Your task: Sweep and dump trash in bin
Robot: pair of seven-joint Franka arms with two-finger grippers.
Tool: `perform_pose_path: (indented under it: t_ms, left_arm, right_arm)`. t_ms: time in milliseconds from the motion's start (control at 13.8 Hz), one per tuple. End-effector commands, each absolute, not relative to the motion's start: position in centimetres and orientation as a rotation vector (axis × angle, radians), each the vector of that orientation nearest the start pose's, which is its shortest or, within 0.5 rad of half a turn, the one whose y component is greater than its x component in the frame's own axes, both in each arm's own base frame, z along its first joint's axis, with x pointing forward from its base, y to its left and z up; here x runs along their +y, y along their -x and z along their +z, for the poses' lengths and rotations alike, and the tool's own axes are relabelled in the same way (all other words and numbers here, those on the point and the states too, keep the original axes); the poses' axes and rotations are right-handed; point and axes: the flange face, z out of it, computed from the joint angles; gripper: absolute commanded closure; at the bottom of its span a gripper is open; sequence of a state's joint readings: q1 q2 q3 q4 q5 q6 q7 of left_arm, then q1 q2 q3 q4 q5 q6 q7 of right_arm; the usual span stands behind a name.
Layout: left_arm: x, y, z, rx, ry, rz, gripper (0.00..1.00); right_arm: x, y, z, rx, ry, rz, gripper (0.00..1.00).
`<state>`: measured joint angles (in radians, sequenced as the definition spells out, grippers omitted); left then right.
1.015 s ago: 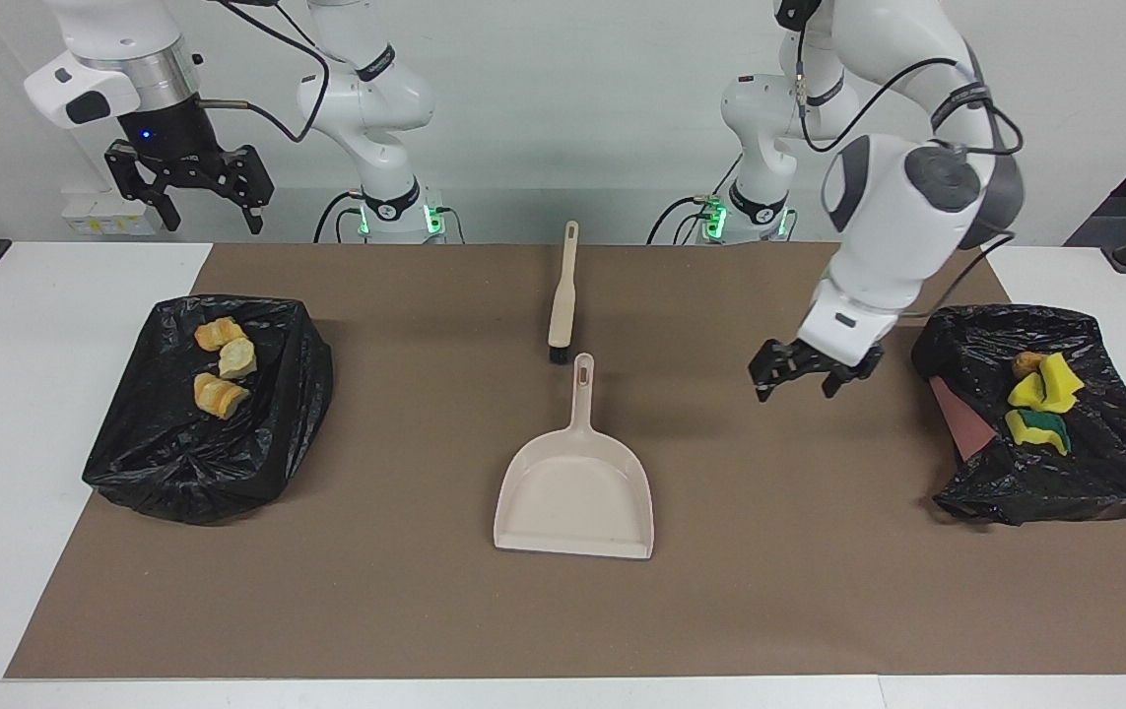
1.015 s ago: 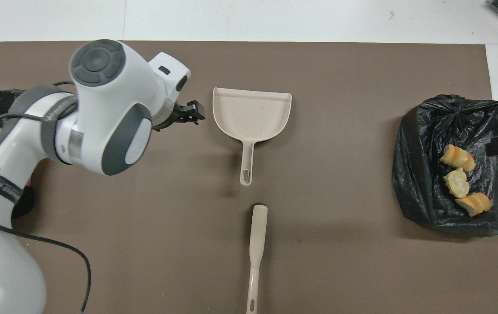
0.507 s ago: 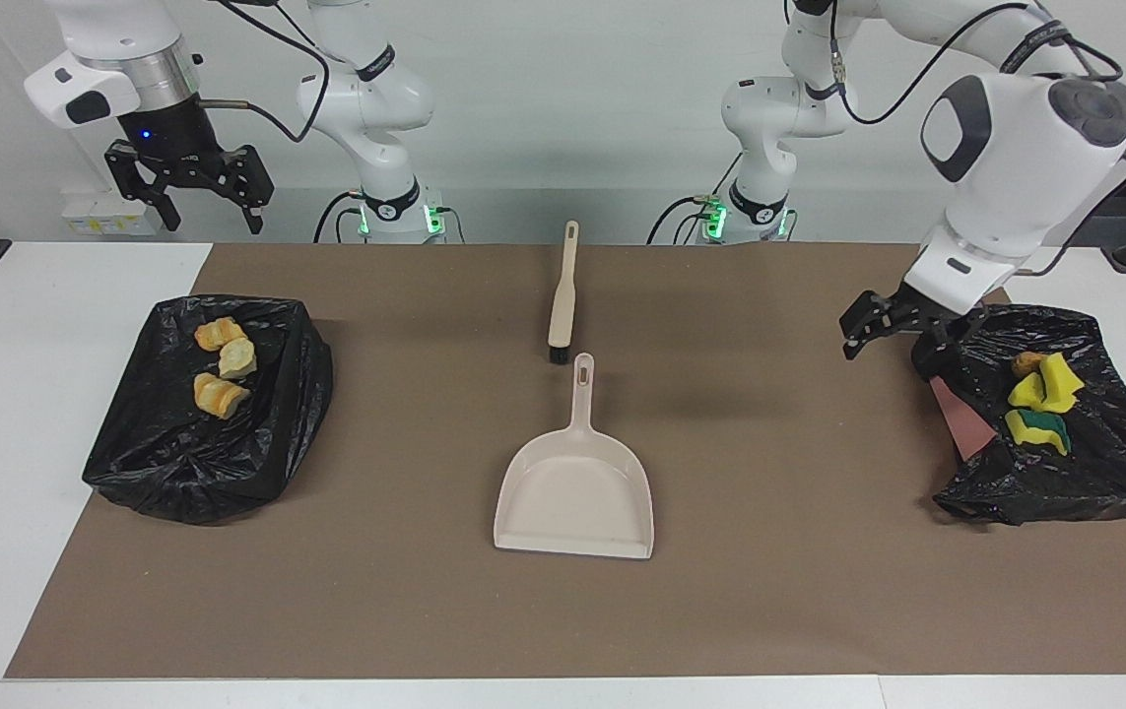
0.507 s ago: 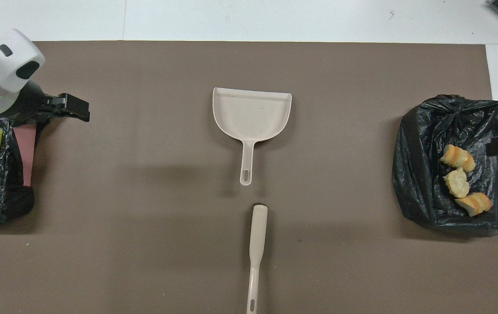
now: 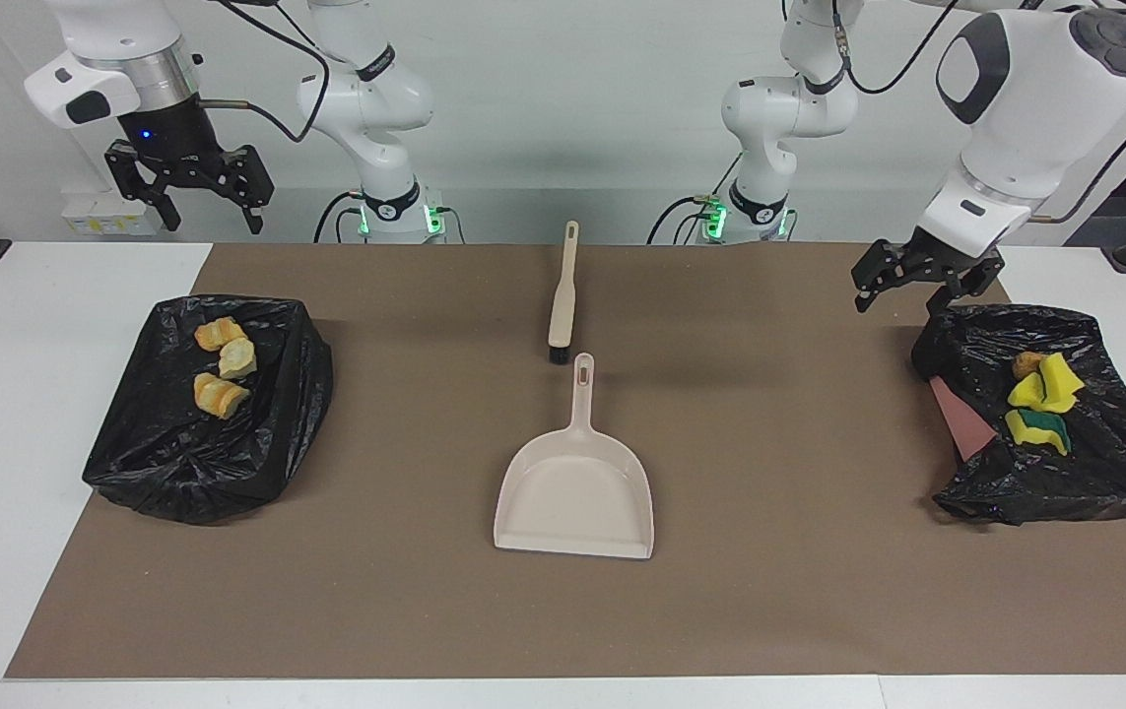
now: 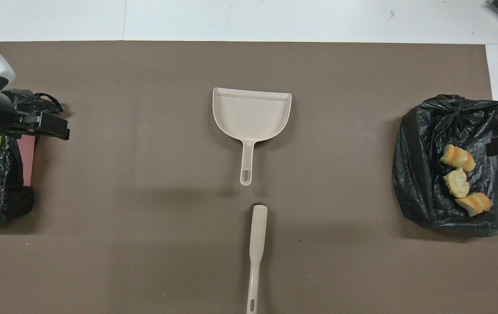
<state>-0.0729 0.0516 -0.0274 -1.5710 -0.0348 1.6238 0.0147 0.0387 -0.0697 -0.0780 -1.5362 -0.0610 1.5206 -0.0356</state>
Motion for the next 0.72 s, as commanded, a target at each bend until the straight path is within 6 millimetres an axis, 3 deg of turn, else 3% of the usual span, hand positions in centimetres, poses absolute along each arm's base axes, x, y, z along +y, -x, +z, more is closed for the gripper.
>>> perform_pose_path:
  t_ms: [0, 217, 652]
  left_arm:
    - [-5.8, -55.8, 60.5, 0.223, 3.119, 0.04, 0.0]
    - [-5.7, -55.3, 62.0, 0.222, 3.116, 0.083, 0.0]
    - [-5.6, -55.4, 61.9, 0.216, 3.129, 0.089, 0.0]
  right_arm:
    - [-1.7, -52.0, 67.5, -0.048, 3.156, -0.071, 0.0]
    - [-1.9, -51.7, 67.1, -0.02, 3.116, -0.023, 0.0]
    - [-1.8, -51.2, 66.2, 0.045, 3.113, -0.005, 0.0]
